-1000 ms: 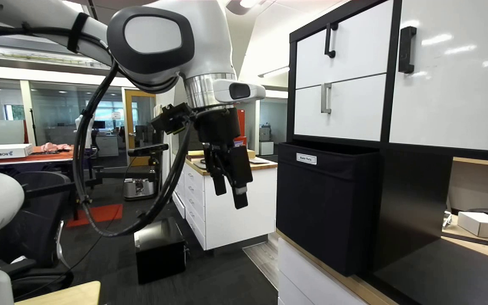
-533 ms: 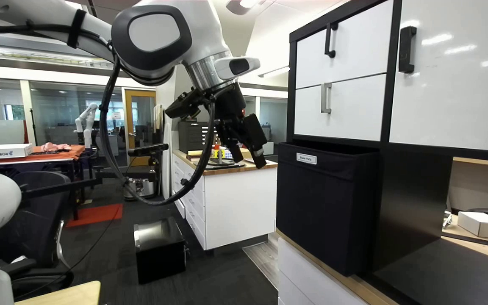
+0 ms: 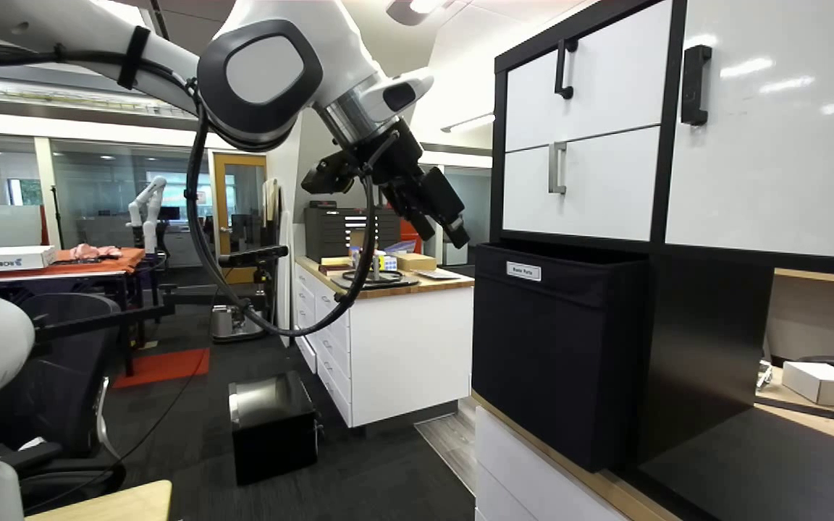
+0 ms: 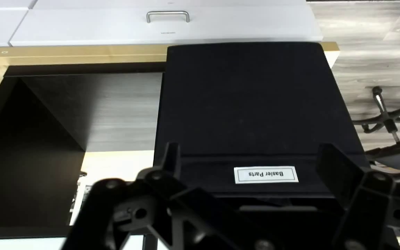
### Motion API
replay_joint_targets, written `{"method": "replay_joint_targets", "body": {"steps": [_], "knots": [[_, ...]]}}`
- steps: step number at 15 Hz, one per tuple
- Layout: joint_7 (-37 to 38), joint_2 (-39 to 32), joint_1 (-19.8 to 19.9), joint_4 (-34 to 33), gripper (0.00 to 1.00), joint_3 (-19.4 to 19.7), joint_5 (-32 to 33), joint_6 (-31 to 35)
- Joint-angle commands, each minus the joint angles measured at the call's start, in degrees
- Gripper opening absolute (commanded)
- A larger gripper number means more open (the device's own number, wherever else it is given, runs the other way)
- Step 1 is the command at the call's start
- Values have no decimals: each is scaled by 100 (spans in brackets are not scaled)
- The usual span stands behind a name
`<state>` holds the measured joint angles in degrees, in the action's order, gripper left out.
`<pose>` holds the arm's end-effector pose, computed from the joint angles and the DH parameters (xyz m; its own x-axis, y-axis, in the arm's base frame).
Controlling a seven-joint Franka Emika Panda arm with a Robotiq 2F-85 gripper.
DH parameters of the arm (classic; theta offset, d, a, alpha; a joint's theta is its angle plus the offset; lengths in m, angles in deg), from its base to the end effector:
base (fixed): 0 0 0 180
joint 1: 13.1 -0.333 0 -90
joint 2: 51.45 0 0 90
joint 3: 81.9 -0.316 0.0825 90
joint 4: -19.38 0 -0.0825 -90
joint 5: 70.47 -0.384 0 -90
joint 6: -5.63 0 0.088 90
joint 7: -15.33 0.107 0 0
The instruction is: Open the middle drawer of the file cabinet
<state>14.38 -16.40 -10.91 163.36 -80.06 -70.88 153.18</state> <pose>0.4105 -0.0309 0.5637 0.7797 -0.0513 0.6241 -0.0538 -0.9984 -0.0149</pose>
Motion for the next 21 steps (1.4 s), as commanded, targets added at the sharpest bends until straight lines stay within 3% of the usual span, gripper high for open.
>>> {"method": "replay_joint_targets", "body": {"steps": [1, 2, 10, 21], "knots": [[224, -1, 0, 119, 100, -94, -41, 465], [98, -30, -8, 6, 100, -31, -3, 204], [89, -140, -77, -45, 100, 12, -96, 254], [95, -1211, -160, -1377, 100, -126, -70, 440]]}}
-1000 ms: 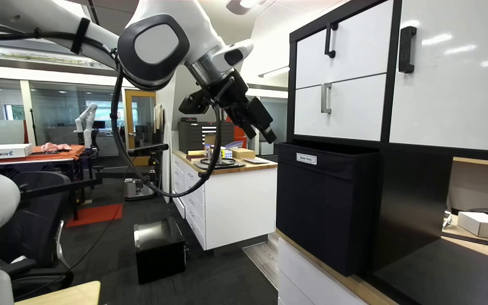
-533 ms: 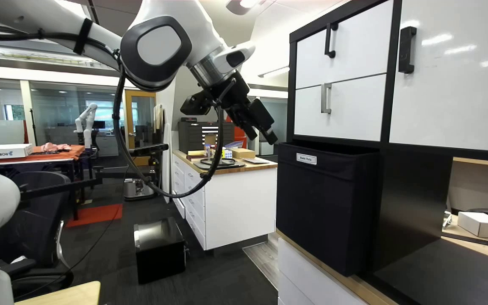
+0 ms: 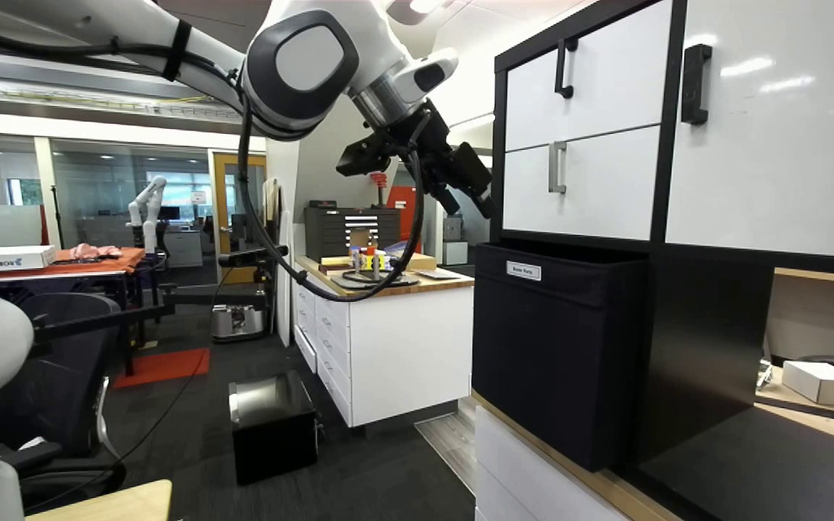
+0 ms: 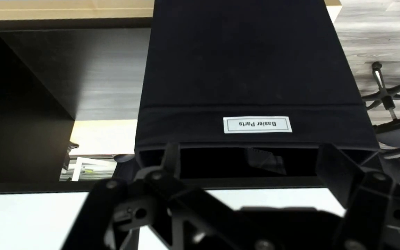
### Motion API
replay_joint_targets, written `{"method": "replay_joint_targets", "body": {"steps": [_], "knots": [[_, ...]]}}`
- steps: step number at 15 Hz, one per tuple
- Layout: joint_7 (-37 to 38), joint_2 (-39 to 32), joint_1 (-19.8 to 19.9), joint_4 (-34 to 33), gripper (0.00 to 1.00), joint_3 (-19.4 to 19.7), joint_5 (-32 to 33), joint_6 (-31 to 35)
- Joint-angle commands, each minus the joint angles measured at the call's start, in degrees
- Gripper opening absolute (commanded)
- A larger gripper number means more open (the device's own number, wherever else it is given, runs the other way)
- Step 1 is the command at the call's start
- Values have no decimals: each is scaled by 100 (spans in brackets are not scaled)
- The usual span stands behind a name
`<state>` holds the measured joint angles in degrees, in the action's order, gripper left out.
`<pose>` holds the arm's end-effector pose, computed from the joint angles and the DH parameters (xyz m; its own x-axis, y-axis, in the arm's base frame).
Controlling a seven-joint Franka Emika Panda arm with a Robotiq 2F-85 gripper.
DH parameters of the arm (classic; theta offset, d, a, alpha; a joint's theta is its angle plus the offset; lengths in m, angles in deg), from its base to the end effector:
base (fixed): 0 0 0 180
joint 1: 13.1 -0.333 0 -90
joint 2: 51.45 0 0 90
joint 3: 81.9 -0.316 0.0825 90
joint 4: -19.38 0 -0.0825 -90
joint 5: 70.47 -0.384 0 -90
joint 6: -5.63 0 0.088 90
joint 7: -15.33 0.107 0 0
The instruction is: Open the middle drawer of the file cabinet
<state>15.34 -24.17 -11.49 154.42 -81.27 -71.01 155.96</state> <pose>0.4562 -0.0188 0.5938 0.7355 -0.0396 0.6764 -0.0409 -0.9991 -0.0141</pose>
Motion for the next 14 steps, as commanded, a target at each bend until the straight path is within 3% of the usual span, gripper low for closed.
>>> {"method": "replay_joint_targets", "body": {"steps": [1, 14], "knots": [[-18, -556, -125, -628, 100, -11, -67, 176], [-189, -2443, -209, -2871, 100, -25, -206, 138]]}}
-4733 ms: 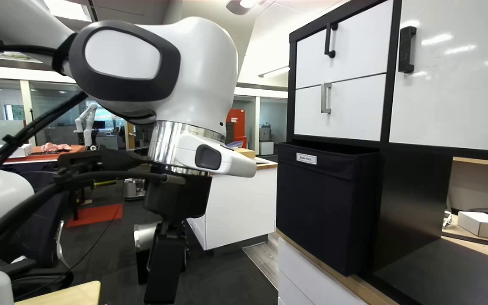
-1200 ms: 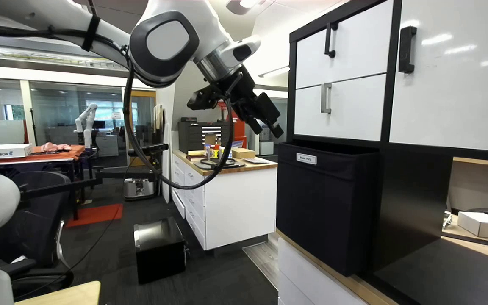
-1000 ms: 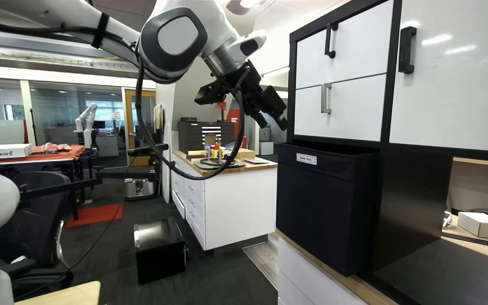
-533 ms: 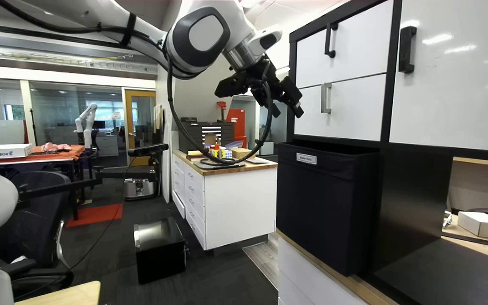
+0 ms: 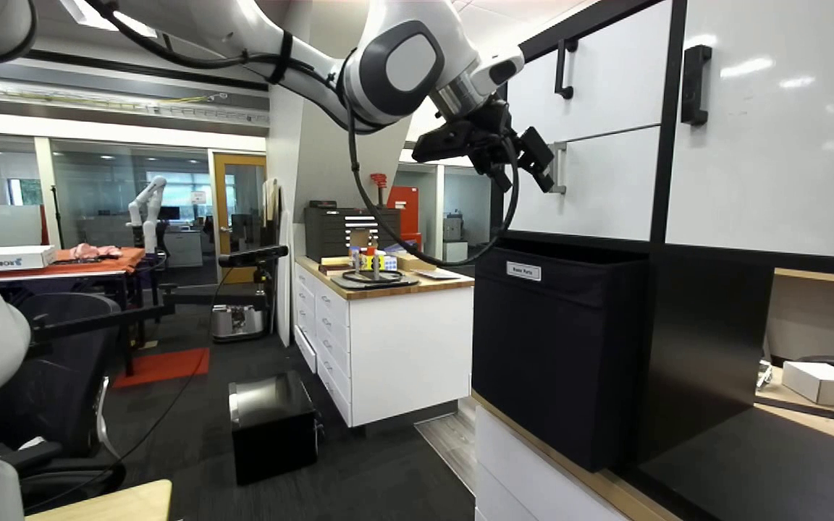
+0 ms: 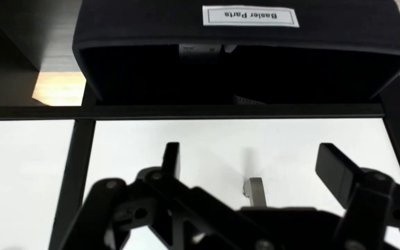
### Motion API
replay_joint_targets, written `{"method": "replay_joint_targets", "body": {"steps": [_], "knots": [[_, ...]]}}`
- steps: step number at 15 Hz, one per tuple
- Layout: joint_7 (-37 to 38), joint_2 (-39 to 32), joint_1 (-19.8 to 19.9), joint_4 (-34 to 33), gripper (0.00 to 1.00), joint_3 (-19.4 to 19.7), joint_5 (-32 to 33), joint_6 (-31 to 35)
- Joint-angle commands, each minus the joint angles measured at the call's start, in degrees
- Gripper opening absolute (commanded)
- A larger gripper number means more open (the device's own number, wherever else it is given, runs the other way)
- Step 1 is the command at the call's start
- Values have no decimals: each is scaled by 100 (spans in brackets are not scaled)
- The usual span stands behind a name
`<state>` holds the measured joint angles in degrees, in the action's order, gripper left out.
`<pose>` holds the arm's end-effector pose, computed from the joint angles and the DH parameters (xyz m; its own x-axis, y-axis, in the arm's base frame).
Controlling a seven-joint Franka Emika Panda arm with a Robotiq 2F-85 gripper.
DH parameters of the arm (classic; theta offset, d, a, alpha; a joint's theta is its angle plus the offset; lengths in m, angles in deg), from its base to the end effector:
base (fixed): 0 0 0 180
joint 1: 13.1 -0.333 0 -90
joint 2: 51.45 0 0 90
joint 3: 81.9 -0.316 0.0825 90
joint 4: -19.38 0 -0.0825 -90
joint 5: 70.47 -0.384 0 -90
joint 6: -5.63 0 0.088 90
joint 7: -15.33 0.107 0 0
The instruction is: Open the middle drawer of the file cabinet
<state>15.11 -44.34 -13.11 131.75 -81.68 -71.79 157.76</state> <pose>0.5732 -0.0029 0.6264 0.6835 -0.0194 0.7296 -0.0071 -0.9998 -0.0199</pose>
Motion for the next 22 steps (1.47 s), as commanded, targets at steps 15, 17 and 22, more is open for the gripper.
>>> {"method": "replay_joint_targets", "body": {"steps": [15, 17, 22], "knots": [[-96, -1332, -54, -1936, 33, -205, -80, -533], [-90, -1298, -44, -1933, 20, -191, -79, -593], [-90, -1248, -21, -1874, 2, -137, -59, -610]]}}
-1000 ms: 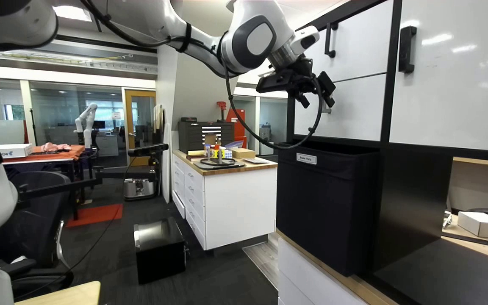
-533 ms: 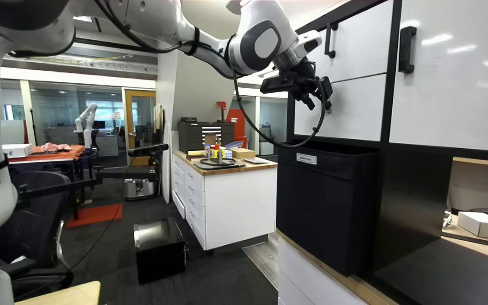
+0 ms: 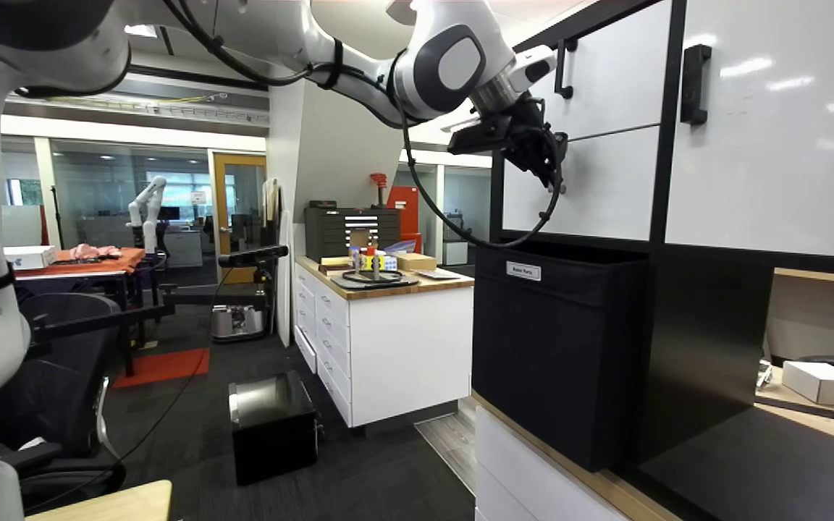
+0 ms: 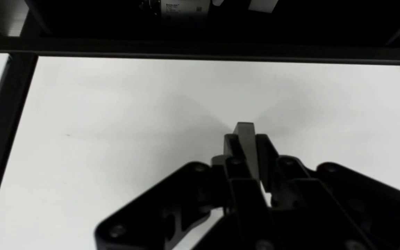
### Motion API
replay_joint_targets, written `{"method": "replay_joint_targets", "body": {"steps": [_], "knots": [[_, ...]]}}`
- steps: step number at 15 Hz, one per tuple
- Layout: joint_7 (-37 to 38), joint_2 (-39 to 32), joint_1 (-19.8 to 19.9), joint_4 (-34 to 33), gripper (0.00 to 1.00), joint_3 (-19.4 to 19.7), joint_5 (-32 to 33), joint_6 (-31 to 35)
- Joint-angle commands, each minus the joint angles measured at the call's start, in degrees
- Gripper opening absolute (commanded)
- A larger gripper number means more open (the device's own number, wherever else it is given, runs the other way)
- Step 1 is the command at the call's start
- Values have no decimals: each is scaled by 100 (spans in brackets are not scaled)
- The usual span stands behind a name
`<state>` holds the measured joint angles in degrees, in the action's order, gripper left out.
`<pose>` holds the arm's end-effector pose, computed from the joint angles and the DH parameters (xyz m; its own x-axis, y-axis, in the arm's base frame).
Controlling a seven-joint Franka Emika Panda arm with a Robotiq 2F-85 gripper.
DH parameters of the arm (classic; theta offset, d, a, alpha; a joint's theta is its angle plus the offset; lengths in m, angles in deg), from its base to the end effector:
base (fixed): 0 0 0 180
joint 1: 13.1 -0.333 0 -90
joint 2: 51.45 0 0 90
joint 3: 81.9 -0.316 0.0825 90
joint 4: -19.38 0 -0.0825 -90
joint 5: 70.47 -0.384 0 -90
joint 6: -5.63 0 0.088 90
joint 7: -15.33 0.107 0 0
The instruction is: Open the middle drawer of the file cabinet
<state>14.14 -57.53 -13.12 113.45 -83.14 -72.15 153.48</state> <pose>0.6463 0.0129 0.6451 0.6729 0.0090 0.7397 0.0307 -0.9994 -0.0158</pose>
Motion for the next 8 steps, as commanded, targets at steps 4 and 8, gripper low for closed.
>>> {"method": "replay_joint_targets", "body": {"steps": [4, 8], "knots": [[21, 178, -29, 143, 5, 10, 7, -186], [40, 451, -15, 596, 5, 24, 2, -225]]}}
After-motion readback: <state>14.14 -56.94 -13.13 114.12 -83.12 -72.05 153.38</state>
